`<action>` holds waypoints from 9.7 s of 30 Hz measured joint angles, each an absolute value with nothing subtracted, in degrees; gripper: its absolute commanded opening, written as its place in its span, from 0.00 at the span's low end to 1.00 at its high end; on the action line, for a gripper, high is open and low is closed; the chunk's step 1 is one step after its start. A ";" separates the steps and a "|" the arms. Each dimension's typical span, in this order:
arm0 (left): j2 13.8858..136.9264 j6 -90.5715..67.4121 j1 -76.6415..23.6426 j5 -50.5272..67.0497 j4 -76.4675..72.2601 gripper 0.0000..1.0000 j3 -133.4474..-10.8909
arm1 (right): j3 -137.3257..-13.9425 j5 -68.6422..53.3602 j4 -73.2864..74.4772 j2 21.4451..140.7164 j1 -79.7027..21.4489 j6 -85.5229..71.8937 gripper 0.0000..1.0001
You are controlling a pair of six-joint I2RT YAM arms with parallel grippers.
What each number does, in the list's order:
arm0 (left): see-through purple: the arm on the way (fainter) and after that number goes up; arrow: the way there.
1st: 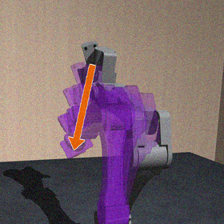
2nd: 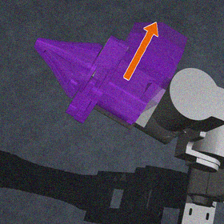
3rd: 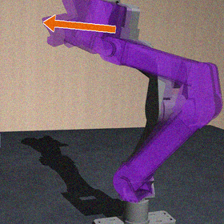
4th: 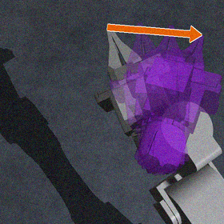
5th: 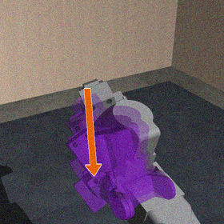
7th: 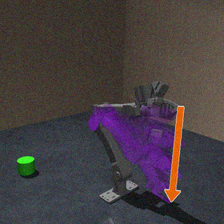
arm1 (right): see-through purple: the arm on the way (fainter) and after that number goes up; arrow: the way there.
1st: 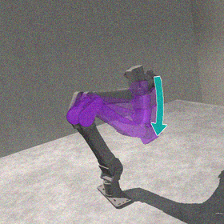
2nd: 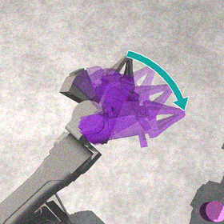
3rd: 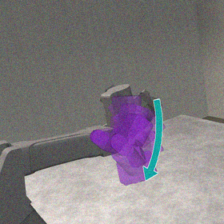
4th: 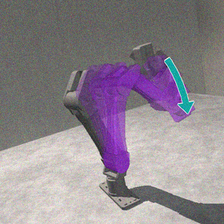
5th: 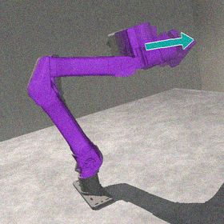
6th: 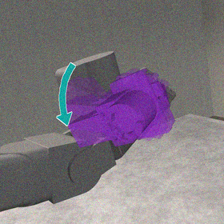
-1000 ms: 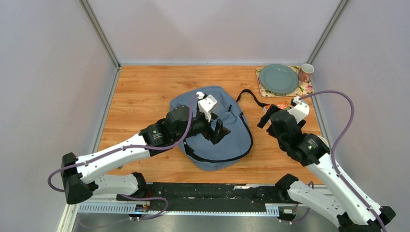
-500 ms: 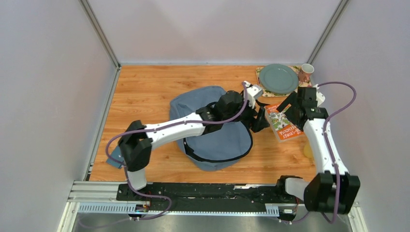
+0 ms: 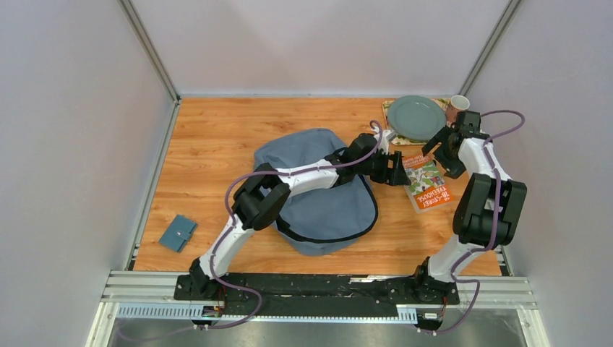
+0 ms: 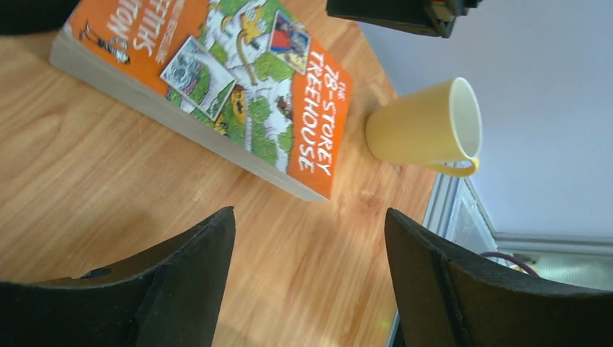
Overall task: Pack the student bag
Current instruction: Pick up the book from the center of the board.
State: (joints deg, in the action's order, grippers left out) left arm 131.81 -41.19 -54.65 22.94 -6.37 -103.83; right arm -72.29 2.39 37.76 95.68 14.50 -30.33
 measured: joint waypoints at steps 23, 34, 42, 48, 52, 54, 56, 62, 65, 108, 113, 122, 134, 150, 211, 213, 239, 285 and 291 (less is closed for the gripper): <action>140.99 -51.68 -55.42 27.40 -9.85 0.74 -104.75 | -60.42 -11.68 26.22 99.53 18.41 -29.76 0.77; 140.92 -50.43 -54.85 28.38 -6.79 0.57 -104.68 | -50.02 -12.97 20.23 90.67 19.75 -29.45 0.69; 139.63 -49.47 -55.05 27.70 -3.60 0.49 -104.36 | -44.84 -12.64 18.87 85.95 19.75 -30.15 0.67; 137.93 -49.34 -55.07 26.74 -3.62 0.40 -102.59 | -42.04 -12.88 19.57 83.88 19.25 -31.31 0.66; 137.36 -49.34 -55.09 26.61 -3.62 0.38 -102.59 | -41.93 -12.97 19.66 83.79 19.25 -31.66 0.66; 137.23 -49.34 -55.09 26.46 -3.62 0.29 -102.59 | -41.93 -13.04 19.68 83.79 19.18 -31.73 0.66; 137.16 -49.45 -55.09 26.35 -3.53 0.19 -102.56 | -41.93 -13.06 19.70 83.79 19.16 -31.73 0.66; 136.55 -49.10 -55.16 25.12 -1.39 0.00 -102.59 | -41.93 -13.61 20.38 83.61 19.07 -31.73 0.69; 136.29 -48.27 -55.22 24.77 -0.32 0.00 -102.59 | -41.95 -13.67 21.71 82.87 18.81 -31.66 0.72; 93.73 -37.89 -50.17 26.72 -12.60 0.00 -75.00 | -40.10 -44.29 31.29 37.47 23.20 -45.23 0.88; 92.09 -40.49 -49.71 28.05 -16.69 0.00 -73.95 | -39.64 -46.70 29.45 37.39 23.18 -45.89 0.88; 91.46 -48.16 -49.34 32.91 -27.35 0.00 -71.81 | -36.95 -50.26 22.79 37.87 20.47 -49.69 0.88; 93.67 -55.92 -48.62 37.50 -37.08 0.00 -70.83 | -33.71 -49.06 9.80 39.90 11.09 -58.08 0.88; 77.03 -49.45 -48.56 23.03 -23.75 0.00 -45.12 | -23.53 -45.89 14.63 36.84 7.01 -56.69 0.88; 86.08 -45.84 -47.44 24.93 -11.00 0.10 -40.91 | -7.33 -30.61 -2.81 38.57 -2.94 -62.98 0.00; 86.08 -45.87 -47.44 25.26 -11.38 0.25 -40.91 | -7.33 -30.37 -1.87 37.63 -2.94 -63.00 0.00; 77.19 -47.18 -44.40 29.69 -25.36 0.77 -40.34 | -23.38 -44.80 5.45 28.75 -3.20 -62.04 0.00; 93.45 -87.35 -42.24 50.57 -72.01 0.16 -40.60 | -26.04 -56.18 0.49 28.75 -7.73 -57.82 0.12; 93.43 -88.44 -41.52 51.40 -73.87 0.55 -40.62 | -26.02 -54.30 -2.76 29.36 -10.39 -59.68 0.00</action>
State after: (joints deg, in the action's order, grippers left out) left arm 93.43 -88.44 -41.52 51.40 -73.87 -40.62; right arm -26.02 -54.30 -2.76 29.36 -10.39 -59.68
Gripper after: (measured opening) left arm 0.431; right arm 0.298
